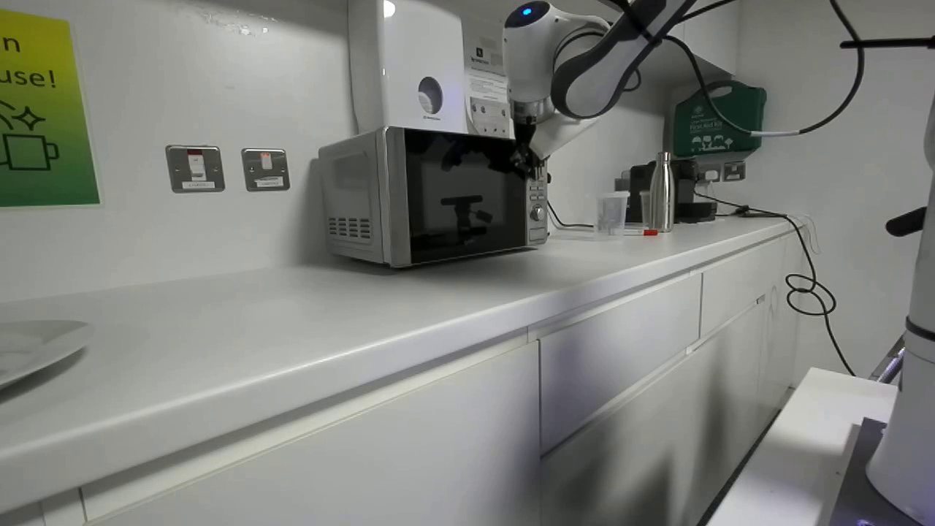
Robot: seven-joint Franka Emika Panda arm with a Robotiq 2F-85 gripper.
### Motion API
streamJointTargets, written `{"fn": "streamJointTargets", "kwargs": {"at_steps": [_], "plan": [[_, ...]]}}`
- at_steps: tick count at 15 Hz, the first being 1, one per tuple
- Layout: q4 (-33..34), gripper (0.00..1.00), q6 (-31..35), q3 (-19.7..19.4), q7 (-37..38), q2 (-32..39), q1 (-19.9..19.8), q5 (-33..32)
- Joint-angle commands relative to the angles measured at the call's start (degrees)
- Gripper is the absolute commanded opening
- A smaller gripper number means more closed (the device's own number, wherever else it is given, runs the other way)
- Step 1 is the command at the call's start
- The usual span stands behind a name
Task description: Press the top left button on the microwave
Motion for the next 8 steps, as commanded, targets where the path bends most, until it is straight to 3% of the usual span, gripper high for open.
{"fn": "streamJointTargets", "kwargs": {"at_steps": [1, 5, 8], "plan": [[-1.2, 0.0, 2.3, -0.3, -9.0, -0.3, 1.5, 15.9], [-4.0, 0.0, -1.3, 0.7, -23.7, -2.4, 3.4, 36.8], [-2.9, 0.0, -10.2, 1.2, -35.6, -4.1, 4.0, 51.6]]}}
